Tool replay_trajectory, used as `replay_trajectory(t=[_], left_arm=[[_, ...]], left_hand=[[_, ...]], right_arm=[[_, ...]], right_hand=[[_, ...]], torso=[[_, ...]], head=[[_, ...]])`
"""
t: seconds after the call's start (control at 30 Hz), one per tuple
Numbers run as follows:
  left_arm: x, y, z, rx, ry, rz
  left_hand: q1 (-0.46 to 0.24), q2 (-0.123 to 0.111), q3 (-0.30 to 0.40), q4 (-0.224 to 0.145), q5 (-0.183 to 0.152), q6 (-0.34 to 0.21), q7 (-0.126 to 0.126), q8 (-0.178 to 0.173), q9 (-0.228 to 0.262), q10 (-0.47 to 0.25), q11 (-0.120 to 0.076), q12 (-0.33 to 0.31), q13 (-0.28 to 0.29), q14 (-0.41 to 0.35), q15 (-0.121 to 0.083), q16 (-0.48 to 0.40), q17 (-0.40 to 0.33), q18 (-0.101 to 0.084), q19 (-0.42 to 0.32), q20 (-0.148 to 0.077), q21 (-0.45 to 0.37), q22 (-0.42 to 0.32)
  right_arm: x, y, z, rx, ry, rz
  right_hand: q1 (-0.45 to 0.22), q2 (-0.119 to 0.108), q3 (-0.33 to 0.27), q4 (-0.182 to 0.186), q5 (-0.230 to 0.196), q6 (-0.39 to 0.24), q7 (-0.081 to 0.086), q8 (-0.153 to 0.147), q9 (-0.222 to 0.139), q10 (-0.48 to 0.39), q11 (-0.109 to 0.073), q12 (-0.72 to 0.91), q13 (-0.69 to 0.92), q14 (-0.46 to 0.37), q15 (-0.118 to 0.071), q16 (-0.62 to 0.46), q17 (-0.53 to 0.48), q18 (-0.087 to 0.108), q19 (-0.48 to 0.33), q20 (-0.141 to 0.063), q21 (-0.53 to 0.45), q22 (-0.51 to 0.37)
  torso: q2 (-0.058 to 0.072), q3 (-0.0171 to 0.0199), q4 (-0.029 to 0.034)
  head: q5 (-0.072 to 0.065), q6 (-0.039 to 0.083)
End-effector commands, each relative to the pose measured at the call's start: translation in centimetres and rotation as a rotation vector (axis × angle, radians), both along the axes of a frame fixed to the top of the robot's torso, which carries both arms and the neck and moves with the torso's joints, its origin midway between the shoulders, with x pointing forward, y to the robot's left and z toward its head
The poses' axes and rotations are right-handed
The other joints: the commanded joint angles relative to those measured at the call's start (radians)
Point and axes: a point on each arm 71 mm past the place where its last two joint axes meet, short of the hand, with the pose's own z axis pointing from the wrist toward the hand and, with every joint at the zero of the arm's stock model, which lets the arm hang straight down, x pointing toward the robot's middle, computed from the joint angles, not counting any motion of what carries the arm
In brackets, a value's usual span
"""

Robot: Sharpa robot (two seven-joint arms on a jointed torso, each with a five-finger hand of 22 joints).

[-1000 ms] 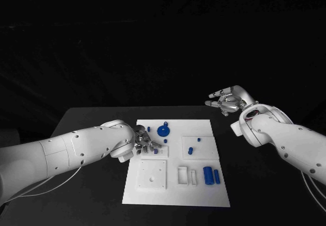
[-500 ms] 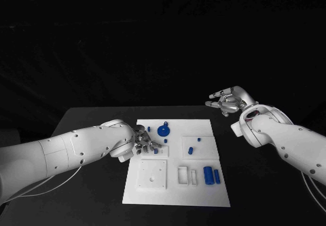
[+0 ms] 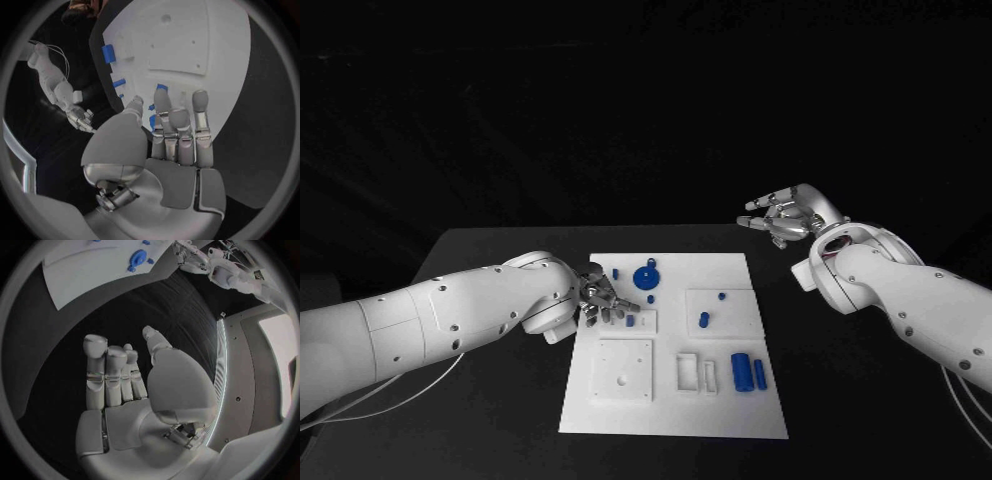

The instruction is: Assemble the parts on the task board

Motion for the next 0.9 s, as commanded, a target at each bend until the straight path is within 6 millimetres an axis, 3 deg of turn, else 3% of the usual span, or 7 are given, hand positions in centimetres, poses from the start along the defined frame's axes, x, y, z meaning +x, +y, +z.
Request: replay_trajectory(t=[0.03, 0.3, 0.6, 0.67, 0.7, 0.73, 0.9], left_arm=[[-0.17, -0.36, 0.35, 0.015, -0.026, -0.028], [-0.35, -0.89, 0.31, 0.058, -0.034, -0.057], [-0.43, -0.96, -0.07, 0.086, -0.027, -0.061], [-0.45, -0.89, -0.08, 0.085, -0.028, -0.06], [-0.47, -0.86, -0.09, 0.084, -0.028, -0.059], [-0.5, -0.82, -0.09, 0.083, -0.027, -0.059], [-0.58, -0.71, -0.14, 0.08, -0.019, -0.059]], left_hand=[[0.002, -0.008, -0.001, 0.012, -0.002, 0.0, 0.004, -0.001, -0.024, 0.046, 0.01, -0.016, 0.004, -0.008, 0.0, -0.007, -0.008, -0.017, 0.006, 0.0, -0.012, 0.015], [-0.005, -0.024, -0.002, 0.062, -0.004, -0.038, 0.019, -0.004, -0.094, 0.043, 0.021, -0.096, 0.038, -0.024, 0.006, -0.039, -0.038, -0.021, 0.005, 0.002, -0.052, 0.011], [-0.01, -0.024, -0.005, 0.069, 0.004, -0.066, 0.031, -0.005, -0.181, 0.04, 0.028, -0.2, 0.197, -0.034, 0.012, -0.029, -0.069, -0.018, 0.015, 0.008, -0.081, 0.017], [-0.012, -0.021, -0.003, 0.072, 0.006, -0.116, 0.04, -0.005, -0.207, 0.042, 0.033, -0.22, 0.233, -0.031, 0.014, -0.021, -0.07, -0.017, 0.016, 0.01, -0.082, 0.018], [-0.013, -0.031, -0.009, 0.067, 0.004, -0.192, 0.069, -0.01, -0.289, 0.04, 0.028, -0.193, 0.207, -0.037, 0.023, 0.01, -0.052, -0.011, 0.019, 0.015, -0.072, 0.021], [-0.013, -0.035, -0.008, 0.067, 0.004, -0.17, 0.065, -0.005, -0.354, 0.043, 0.036, -0.163, 0.168, -0.04, 0.021, 0.02, -0.049, -0.008, 0.016, 0.014, -0.062, 0.02], [-0.014, -0.029, -0.007, 0.066, 0.006, -0.144, 0.056, 0.002, -0.371, 0.038, 0.032, -0.132, 0.112, -0.04, 0.018, 0.028, -0.048, -0.009, 0.009, 0.013, -0.042, 0.019]], right_arm=[[-0.05, 0.08, -0.04, 0.001, 0.003, 0.01], [-0.09, 0.08, -0.09, 0.001, 0.004, 0.011], [-0.12, 0.05, -0.16, 0.002, 0.006, 0.01], [-0.12, 0.03, -0.19, 0.002, 0.006, 0.01], [-0.12, 0.02, -0.2, 0.002, 0.007, 0.01], [-0.13, 0.02, -0.23, 0.002, 0.007, 0.01], [-0.14, 0.03, -0.31, 0.002, 0.009, 0.01]], right_hand=[[-0.007, 0.005, 0.0, 0.004, 0.003, -0.005, 0.003, -0.004, -0.001, -0.005, 0.0, -0.002, -0.001, -0.007, 0.002, 0.0, 0.0, 0.018, 0.01, 0.006, -0.003, 0.067], [-0.008, 0.005, -0.003, 0.007, 0.006, -0.006, 0.003, -0.004, -0.001, -0.005, 0.0, -0.002, -0.002, -0.007, 0.002, -0.001, 0.0, 0.018, 0.01, 0.006, -0.003, 0.067], [-0.009, 0.005, -0.004, 0.009, 0.007, -0.007, 0.003, -0.004, -0.001, -0.004, 0.0, -0.002, -0.002, -0.007, 0.002, 0.0, 0.0, 0.018, 0.01, 0.006, -0.003, 0.067], [-0.009, 0.005, -0.006, 0.011, 0.009, -0.008, 0.003, -0.004, -0.001, -0.004, 0.0, -0.002, -0.002, -0.007, 0.002, 0.0, 0.0, 0.018, 0.011, 0.006, -0.002, 0.067], [-0.009, 0.005, -0.006, 0.011, 0.009, -0.008, 0.003, -0.004, -0.001, -0.004, 0.0, -0.002, -0.002, -0.007, 0.002, 0.0, 0.0, 0.018, 0.011, 0.006, -0.002, 0.067], [-0.009, 0.005, -0.006, 0.011, 0.009, -0.008, 0.003, -0.004, -0.001, -0.004, 0.0, -0.002, -0.002, -0.007, 0.002, 0.0, 0.0, 0.018, 0.011, 0.006, -0.002, 0.067], [-0.009, 0.005, -0.006, 0.011, 0.009, -0.008, 0.003, -0.004, -0.001, -0.004, 0.0, -0.002, -0.002, -0.007, 0.002, 0.0, 0.0, 0.018, 0.011, 0.006, -0.002, 0.067]], torso=[[0.0, -0.0002, 0.0002], [0.001, -0.0002, -0.001], [0.001, 0.0001, -0.0017], [0.001, 0.0, -0.0015], [0.001, 0.0002, -0.0012], [0.001, -0.0001, -0.0012], [0.001, -0.001, -0.0009]], head=[[0.001, -0.001], [0.002, -0.002], [0.002, -0.003], [0.002, -0.003], [0.001, -0.004], [0.001, -0.004], [0.0, -0.006]])
